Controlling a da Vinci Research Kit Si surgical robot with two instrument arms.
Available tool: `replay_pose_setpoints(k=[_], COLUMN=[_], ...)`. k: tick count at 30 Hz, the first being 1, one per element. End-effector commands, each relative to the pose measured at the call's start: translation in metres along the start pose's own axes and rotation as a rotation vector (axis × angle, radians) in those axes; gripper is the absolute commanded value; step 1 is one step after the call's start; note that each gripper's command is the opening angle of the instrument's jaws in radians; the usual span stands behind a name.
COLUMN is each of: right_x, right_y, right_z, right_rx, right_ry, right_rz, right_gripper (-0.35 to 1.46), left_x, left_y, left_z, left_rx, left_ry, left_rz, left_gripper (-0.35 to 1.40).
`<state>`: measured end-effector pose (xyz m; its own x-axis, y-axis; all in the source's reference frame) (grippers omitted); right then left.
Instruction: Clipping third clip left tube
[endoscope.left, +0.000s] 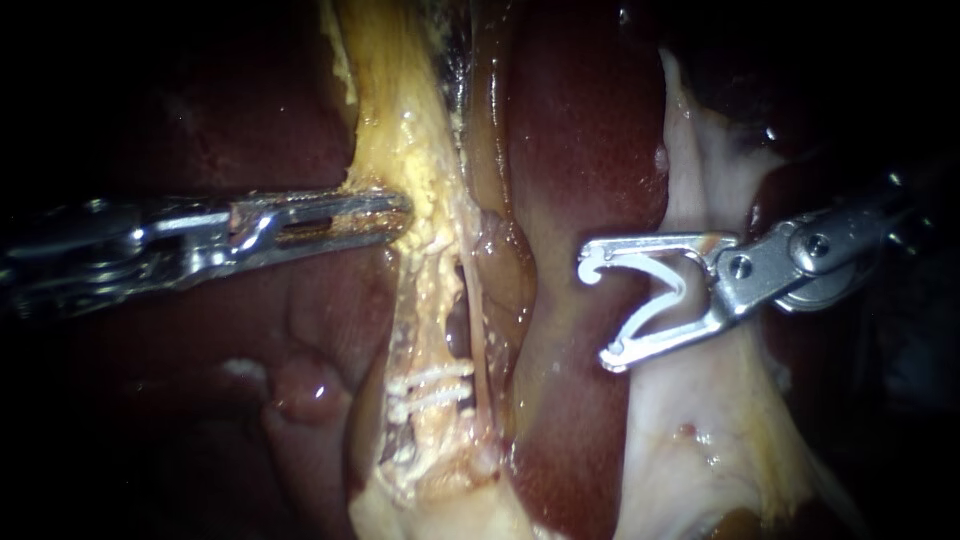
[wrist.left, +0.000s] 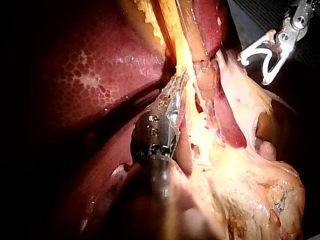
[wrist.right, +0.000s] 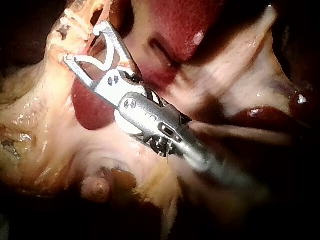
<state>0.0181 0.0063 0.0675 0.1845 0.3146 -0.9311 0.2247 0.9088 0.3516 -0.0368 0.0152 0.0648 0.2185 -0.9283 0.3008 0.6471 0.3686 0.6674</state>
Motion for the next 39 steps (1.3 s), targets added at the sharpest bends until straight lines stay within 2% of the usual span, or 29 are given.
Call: replay_pose_setpoints(k=[1, 6, 10, 14, 22, 28, 32, 39], right_x=[0.0, 0.0, -0.0002, -0.0005, -0.0007, -0.0001, 0.0003, 0.0002], right_y=[0.0, 0.0001, -0.0001, -0.0003, -0.0006, -0.001, -0.0006, 0.001], right_z=[0.0, 0.0002, 0.0005, 0.0009, 0.0021, 0.0039, 0.0053, 0.008], right_rx=[0.0, -0.004, -0.004, -0.005, 0.007, 0.034, 0.047, 0.055], right_ry=[0.001, -0.001, -0.001, 0.001, 0.008, 0.011, 0.003, 0.004], right_rz=[0.0, 0.0, -0.008, 0.078, 0.18, 0.271, 0.331, 0.415], right_gripper=[0.58, 0.59, 0.6, 0.6, 0.59, 0.59, 0.58, 0.58], left_x=[0.0, 0.0, -0.0002, -0.0011, -0.003, -0.0042, -0.0044, -0.0042], left_y=[0.0, 0.0, -0.0001, -0.0005, -0.0007, -0.0005, -0.0008, -0.0013], left_z=[0.0, -0.0001, -0.0011, -0.003, -0.0068, -0.0087, -0.0096, -0.0103], left_rx=[0.0, 0.001, 0.005, 0.011, 0.008, 0.011, 0.014, 0.013], left_ry=[0.0, 0.0, 0.004, 0.014, -0.026, -0.056, -0.063, -0.066], left_rz=[0.0, 0.001, 0.0, -0.005, -0.016, -0.024, -0.028, -0.029], left_gripper=[-0.35, -0.35, -0.35, -0.35, -0.35, -0.35, -0.35, -0.35])
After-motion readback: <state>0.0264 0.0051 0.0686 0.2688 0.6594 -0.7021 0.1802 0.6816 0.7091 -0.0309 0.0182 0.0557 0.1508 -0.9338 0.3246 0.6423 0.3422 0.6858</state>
